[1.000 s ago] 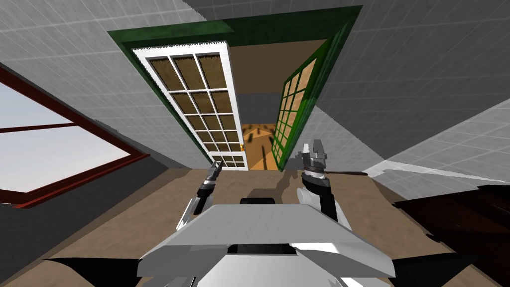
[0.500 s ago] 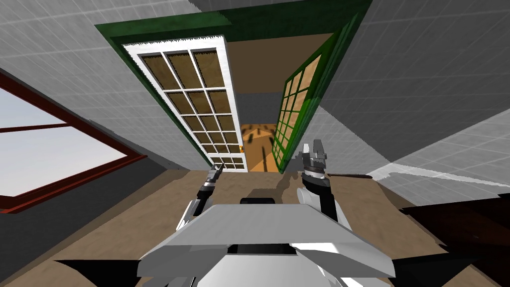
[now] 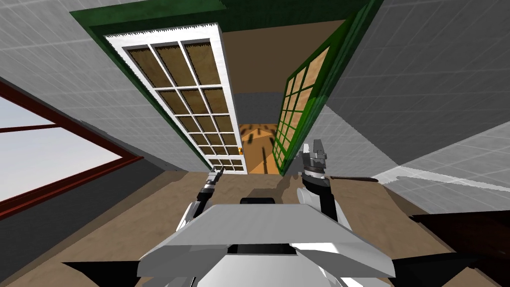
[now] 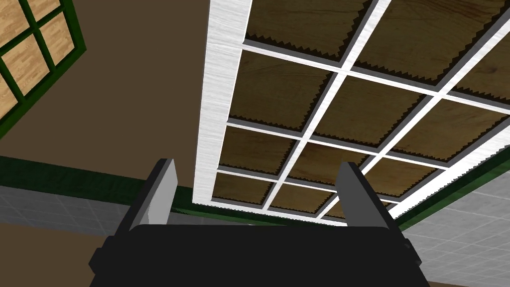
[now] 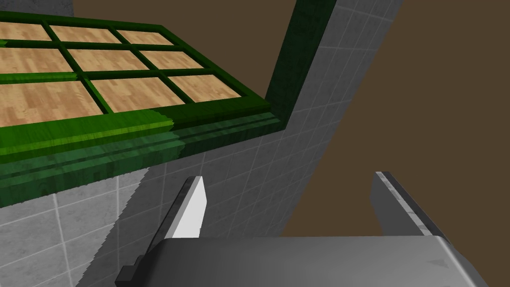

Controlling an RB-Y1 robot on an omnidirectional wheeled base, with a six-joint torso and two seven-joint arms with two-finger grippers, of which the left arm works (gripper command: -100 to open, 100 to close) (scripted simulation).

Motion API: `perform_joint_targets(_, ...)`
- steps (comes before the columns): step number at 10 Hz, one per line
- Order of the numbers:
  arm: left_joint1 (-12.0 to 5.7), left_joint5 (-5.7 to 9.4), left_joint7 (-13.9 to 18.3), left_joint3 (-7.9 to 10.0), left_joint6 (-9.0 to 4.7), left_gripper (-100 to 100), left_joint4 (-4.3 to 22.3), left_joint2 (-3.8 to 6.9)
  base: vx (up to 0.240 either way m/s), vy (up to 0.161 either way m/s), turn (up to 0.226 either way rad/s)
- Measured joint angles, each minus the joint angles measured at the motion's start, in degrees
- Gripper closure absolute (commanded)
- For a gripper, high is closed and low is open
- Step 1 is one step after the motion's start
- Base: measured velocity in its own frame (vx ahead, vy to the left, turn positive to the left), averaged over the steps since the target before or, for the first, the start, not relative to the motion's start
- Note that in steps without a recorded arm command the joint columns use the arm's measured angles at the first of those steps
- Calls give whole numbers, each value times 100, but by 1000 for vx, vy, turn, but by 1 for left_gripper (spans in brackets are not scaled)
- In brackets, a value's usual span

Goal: Push the door open

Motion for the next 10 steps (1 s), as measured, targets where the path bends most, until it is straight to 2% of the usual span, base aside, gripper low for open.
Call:
perform_joint_targets(6,-204,-410,-504,317,-250,-100,694,-76,94,-16,9)
perform_joint_targets(7,-229,-470,-592,370,-304,-100,815,-95,140,-23,13)
perform_joint_targets(9,-244,-674,-790,472,-370,-100,973,-203,117,-11,8)
perform_joint_targets(10,-287,-703,-832,506,-388,-100,1061,-188,61,-15,2)
